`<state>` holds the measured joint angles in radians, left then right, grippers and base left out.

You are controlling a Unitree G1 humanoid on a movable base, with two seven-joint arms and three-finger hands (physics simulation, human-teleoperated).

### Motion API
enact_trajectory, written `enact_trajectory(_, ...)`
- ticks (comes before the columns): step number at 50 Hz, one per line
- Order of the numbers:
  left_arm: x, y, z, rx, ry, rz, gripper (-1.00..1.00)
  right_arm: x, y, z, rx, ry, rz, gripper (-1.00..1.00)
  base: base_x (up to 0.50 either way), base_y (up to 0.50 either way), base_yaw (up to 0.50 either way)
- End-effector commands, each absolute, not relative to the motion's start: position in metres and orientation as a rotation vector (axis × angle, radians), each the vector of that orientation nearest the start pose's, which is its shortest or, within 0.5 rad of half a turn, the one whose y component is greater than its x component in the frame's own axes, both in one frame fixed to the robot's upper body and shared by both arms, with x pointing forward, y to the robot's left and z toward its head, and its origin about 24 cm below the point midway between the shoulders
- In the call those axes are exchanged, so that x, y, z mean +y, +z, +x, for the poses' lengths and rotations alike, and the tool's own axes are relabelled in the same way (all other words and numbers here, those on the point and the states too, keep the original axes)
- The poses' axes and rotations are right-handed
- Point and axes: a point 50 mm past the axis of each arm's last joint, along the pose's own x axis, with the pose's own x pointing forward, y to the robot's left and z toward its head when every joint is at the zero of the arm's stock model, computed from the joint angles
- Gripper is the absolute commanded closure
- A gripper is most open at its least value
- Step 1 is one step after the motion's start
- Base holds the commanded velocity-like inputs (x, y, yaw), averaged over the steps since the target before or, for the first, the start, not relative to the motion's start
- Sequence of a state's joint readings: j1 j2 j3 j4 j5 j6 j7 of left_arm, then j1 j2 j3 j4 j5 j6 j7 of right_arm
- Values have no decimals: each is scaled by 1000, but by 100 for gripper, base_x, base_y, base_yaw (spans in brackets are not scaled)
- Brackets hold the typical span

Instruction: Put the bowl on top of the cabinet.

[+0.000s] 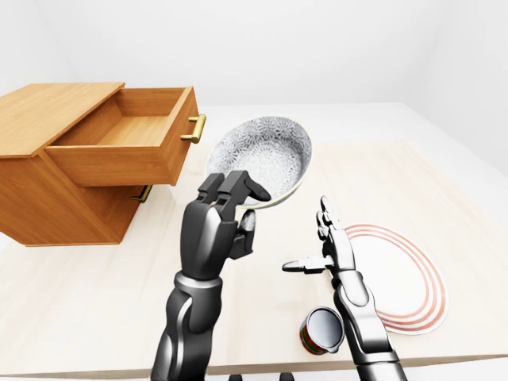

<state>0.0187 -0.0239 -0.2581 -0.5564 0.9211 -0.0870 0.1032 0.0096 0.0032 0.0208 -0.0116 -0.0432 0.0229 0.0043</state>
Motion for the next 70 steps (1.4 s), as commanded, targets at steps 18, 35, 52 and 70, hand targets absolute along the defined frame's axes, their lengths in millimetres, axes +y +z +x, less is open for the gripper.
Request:
enact_trajectory(18,103,269,197,-1111,98,744,95,-141,39,251,19,24,-48,-100,0,0,0)
enact_trajectory(35,134,312,208,-1144,221,750,95,-141,40,250,17,25,-50,-100,0,0,0)
enact_trajectory(52,162,338,213,-1197,324,784,95,-139,41,249,16,29,-51,-100,0,0,0)
enact_trajectory(70,220,379,227,-1163,525,834,95,-140,41,249,13,24,-56,-100,0,0,0)
